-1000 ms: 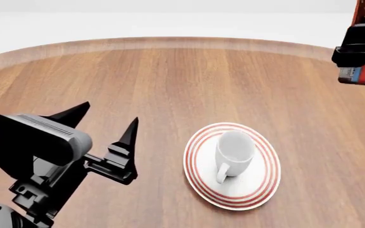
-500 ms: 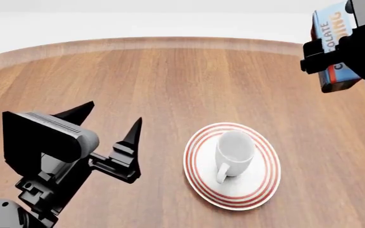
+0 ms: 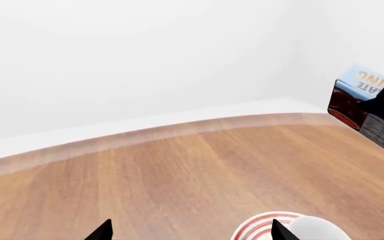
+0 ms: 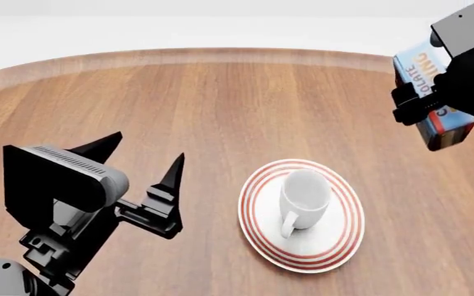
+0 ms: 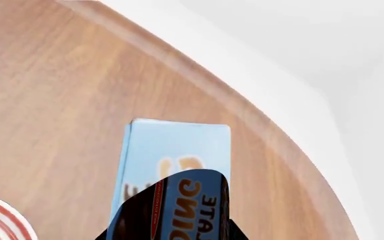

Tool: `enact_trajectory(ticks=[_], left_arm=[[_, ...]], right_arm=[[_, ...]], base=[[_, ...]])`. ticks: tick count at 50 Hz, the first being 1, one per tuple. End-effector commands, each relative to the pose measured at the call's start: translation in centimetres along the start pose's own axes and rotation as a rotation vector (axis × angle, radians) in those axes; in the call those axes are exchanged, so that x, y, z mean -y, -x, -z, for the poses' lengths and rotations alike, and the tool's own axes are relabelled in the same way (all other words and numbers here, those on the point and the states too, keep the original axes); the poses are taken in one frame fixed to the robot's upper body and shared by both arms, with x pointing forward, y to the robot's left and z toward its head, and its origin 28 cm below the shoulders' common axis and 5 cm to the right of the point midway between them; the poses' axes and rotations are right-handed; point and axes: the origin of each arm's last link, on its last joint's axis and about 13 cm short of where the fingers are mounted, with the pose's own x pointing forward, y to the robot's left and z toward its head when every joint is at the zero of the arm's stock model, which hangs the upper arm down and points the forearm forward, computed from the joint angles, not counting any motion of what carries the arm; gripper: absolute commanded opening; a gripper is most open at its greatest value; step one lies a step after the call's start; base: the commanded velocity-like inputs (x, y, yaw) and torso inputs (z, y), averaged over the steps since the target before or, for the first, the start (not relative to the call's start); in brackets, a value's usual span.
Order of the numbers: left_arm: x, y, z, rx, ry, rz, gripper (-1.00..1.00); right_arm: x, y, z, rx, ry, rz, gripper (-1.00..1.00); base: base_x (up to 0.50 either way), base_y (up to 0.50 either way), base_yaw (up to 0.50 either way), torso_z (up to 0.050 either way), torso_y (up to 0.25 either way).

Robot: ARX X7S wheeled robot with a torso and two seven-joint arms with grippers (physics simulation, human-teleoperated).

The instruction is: Pick up the white mug and put it on the plate, and put the chocolate pudding to the right of the plate.

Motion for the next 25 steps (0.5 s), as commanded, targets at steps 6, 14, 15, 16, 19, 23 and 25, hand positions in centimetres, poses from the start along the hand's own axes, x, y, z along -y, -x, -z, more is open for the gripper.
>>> enact_trajectory(ticks=[6,14,15,16,19,23,25], left_arm=[[0.0,-0.2,-0.3,0.033,0.008,0.015,1.0],[0.2,-0.3,-0.1,0.028,0.006,0.021,1.0],[0.2,-0.3,-0.1,0.028,0.006,0.021,1.0],[0.2,-0.2,-0.1,0.029,0.005,0.022,1.0],[0.1,-0.2,-0.1,0.028,0.007,0.018,1.0],[0.2,-0.2,0.0,0.027,0.007,0.019,1.0],[0.2,-0.2,-0.1,0.028,0.009,0.018,1.0]], right_arm=[[0.9,0.0,1.6,-0.065,-0.056,-0.047,-1.0],[0.4,-0.8,2.8,-0.053,-0.181,-0.074,-1.0],[0.4,-0.9,2.9,-0.053,-0.191,-0.075,-1.0],[0.3,-0.9,3.0,-0.054,-0.193,-0.079,-1.0],[0.0,-1.2,3.6,-0.068,-0.203,-0.084,-1.0],[0.0,-1.3,3.9,-0.076,-0.215,-0.085,-1.0],[0.0,-1.3,4.2,-0.082,-0.238,-0.085,-1.0]], base=[[0.0,0.0,0.0,0.0,0.0],[0.0,0.0,0.0,0.0,0.0],[0.0,0.0,0.0,0.0,0.0],[0.0,0.0,0.0,0.0,0.0],[0.0,0.0,0.0,0.0,0.0],[0.0,0.0,0.0,0.0,0.0],[0.0,0.0,0.0,0.0,0.0]])
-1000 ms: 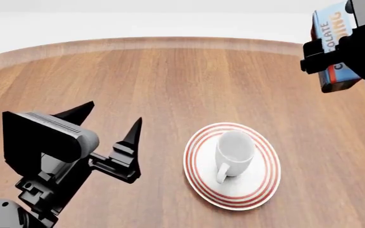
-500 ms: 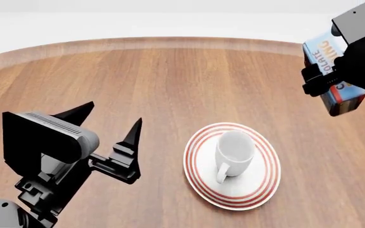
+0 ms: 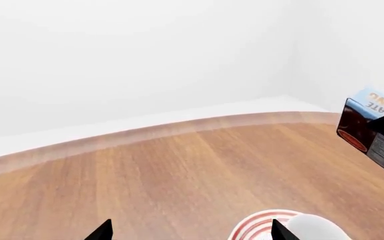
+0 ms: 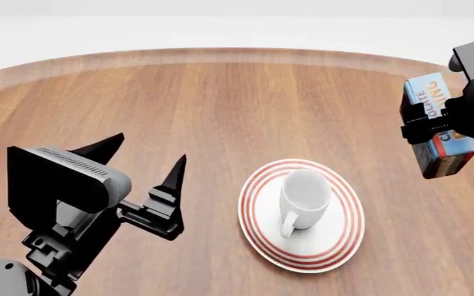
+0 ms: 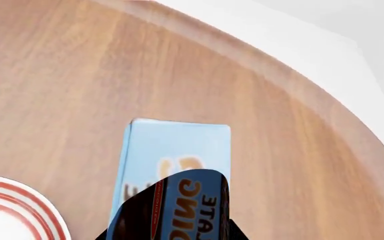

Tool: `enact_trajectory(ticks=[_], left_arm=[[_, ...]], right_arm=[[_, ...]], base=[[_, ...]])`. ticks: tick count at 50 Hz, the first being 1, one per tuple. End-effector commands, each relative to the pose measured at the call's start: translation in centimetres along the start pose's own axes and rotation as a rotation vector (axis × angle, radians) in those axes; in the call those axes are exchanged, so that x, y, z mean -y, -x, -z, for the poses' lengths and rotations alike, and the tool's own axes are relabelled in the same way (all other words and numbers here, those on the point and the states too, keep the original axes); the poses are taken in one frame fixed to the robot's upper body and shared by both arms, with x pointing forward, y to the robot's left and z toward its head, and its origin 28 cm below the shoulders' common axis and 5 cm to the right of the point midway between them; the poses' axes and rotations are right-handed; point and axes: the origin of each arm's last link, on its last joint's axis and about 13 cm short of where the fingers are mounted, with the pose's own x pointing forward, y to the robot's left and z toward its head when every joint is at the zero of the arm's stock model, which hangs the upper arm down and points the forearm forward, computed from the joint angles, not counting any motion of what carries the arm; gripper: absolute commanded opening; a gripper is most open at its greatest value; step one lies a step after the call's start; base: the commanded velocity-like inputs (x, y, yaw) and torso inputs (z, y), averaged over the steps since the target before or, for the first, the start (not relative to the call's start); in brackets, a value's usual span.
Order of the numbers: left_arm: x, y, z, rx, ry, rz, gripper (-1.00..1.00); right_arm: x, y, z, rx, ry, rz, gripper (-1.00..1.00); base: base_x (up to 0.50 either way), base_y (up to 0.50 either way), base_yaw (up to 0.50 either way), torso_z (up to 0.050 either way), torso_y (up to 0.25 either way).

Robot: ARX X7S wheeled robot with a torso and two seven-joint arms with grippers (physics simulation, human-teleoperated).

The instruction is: Pick up the white mug and put it on the plate, and put the chocolate pudding to the right of the plate.

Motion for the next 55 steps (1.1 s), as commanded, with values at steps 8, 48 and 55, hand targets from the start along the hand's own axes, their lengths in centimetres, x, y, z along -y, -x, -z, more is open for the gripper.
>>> enact_trajectory(ticks=[8,48,55], left_arm=[[0.1,-0.2,-0.1,0.032,0.01,0.015,1.0],[0.1,-0.2,0.2,0.025,0.016,0.014,1.0],[0.2,-0.2,0.2,0.026,0.018,0.016,1.0]], right_arm=[[-0.2,-0.8,1.4,-0.022,-0.036,-0.029,-1.0],[-0.5,-2.7,5.6,-0.07,-0.137,-0.049,-1.0],[-0.5,-2.9,6.5,-0.079,-0.154,-0.048,-1.0]], base=[[0.0,0.0,0.0,0.0,0.0],[0.0,0.0,0.0,0.0,0.0],[0.0,0.0,0.0,0.0,0.0]])
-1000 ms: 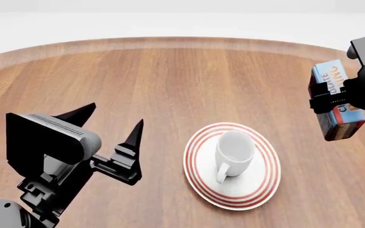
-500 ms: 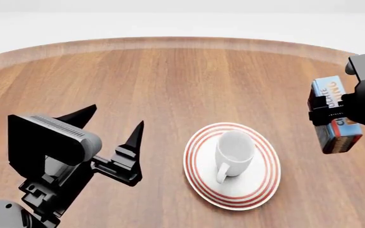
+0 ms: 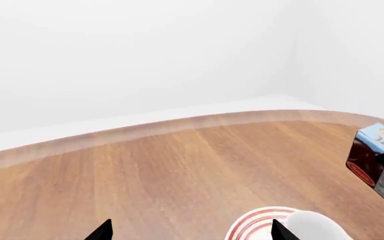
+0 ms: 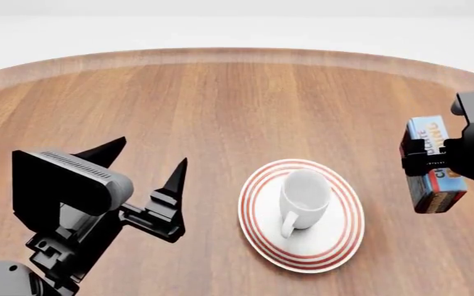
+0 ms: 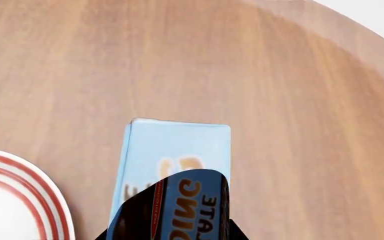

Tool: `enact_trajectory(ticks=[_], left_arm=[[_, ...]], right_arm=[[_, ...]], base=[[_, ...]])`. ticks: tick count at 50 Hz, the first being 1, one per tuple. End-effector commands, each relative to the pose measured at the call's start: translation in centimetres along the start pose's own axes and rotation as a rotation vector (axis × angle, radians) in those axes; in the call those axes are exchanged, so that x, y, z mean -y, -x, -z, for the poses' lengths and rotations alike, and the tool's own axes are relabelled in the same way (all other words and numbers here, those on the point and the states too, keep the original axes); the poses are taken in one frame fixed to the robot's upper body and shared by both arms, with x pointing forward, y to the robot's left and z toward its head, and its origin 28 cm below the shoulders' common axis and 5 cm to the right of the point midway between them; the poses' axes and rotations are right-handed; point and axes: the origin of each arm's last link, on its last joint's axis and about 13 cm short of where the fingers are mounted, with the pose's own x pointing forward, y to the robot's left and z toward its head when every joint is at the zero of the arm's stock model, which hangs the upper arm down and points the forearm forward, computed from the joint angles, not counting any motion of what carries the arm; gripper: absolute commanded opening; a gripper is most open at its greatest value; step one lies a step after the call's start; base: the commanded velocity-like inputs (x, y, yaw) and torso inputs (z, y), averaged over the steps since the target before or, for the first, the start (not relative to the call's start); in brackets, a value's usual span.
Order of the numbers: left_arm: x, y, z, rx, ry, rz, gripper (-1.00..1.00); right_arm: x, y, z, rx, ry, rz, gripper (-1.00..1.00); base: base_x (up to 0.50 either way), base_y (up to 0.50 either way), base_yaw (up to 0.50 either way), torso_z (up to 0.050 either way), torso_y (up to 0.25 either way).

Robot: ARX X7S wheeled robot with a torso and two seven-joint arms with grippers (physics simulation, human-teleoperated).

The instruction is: Pick up the white mug and put it on the plate, and put the chocolate pudding to the right of the plate.

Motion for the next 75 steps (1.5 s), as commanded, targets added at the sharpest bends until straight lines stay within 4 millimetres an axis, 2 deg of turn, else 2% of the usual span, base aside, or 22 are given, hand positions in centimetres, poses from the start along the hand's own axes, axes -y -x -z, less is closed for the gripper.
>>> enact_trajectory(ticks=[1,36,57,58,75], left_arm=[[0.1,-0.2,-0.3,0.034,0.007,0.014,1.0],[0.2,-0.3,0.0,0.026,0.007,0.018,1.0],[0.3,-0.4,0.1,0.019,0.008,0.021,1.0],[0.3,-0.4,0.1,0.019,0.009,0.022,1.0],[0.3,-0.5,0.3,0.015,0.013,0.025,1.0]], right_arm=[[-0.3,-0.7,0.6,0.016,0.001,-0.036,-1.0],[-0.2,-2.6,3.9,0.0,-0.065,-0.048,-1.0],[-0.3,-3.4,5.2,-0.011,-0.071,-0.047,-1.0],[-0.3,-3.4,5.3,-0.012,-0.071,-0.048,1.0],[-0.4,-3.8,6.0,-0.024,-0.081,-0.038,1.0]], base=[[0.0,0.0,0.0,0.0,0.0],[0.0,0.0,0.0,0.0,0.0],[0.0,0.0,0.0,0.0,0.0],[0.0,0.0,0.0,0.0,0.0],[0.0,0.0,0.0,0.0,0.0]])
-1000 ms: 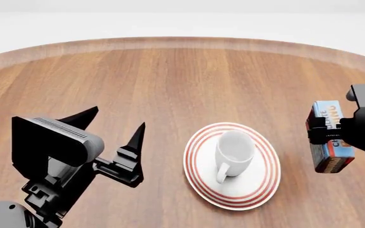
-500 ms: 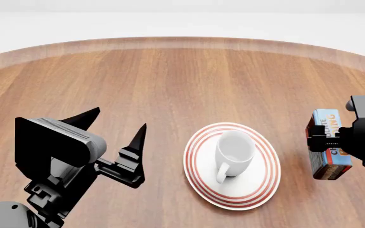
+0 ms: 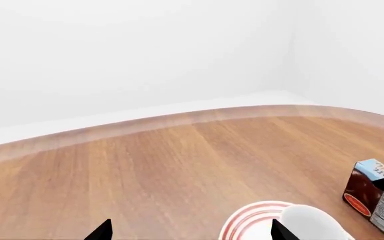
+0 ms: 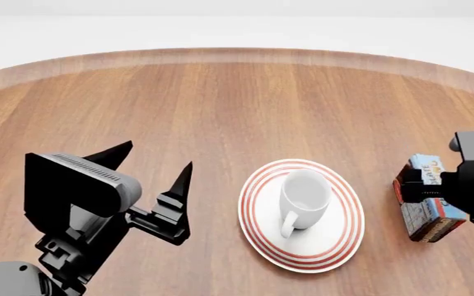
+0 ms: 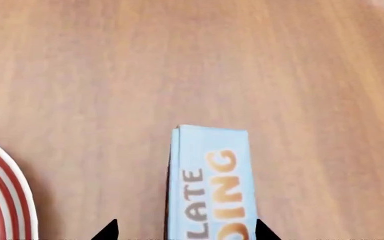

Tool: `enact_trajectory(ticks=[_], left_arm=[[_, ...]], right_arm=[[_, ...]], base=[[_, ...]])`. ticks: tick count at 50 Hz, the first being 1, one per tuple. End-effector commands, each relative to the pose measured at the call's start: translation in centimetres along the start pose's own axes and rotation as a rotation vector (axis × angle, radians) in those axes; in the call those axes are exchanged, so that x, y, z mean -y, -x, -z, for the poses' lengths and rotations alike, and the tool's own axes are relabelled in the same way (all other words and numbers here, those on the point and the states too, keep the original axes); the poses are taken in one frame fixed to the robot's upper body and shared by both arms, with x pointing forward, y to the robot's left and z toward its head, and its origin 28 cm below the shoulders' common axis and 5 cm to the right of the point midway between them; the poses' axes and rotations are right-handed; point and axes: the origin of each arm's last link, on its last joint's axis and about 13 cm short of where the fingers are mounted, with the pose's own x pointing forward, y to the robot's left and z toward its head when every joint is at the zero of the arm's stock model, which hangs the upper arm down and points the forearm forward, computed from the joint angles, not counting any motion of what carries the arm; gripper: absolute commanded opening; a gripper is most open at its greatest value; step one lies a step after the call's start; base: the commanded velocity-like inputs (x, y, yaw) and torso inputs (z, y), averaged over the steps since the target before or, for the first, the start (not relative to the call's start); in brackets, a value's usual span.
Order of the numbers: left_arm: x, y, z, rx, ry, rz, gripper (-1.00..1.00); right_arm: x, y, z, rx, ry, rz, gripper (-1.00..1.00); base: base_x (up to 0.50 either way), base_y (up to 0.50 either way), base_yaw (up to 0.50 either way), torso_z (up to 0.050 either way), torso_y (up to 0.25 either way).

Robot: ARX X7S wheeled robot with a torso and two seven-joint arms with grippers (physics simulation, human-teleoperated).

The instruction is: Pick up the white mug and put it on the plate, and put the chocolate pudding to the right of the plate.

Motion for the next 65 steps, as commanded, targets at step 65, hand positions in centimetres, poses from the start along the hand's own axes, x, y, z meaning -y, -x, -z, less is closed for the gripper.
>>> enact_trajectory(ticks=[65], left_arm=[[-0.5,1.5,-1.9,0.088,-0.003,-0.032,1.0]], right_arm=[[-3.1,21.9,-7.7,0.856,0.305,-0.012,1.0]], base=[[0.0,0.0,0.0,0.0,0.0]])
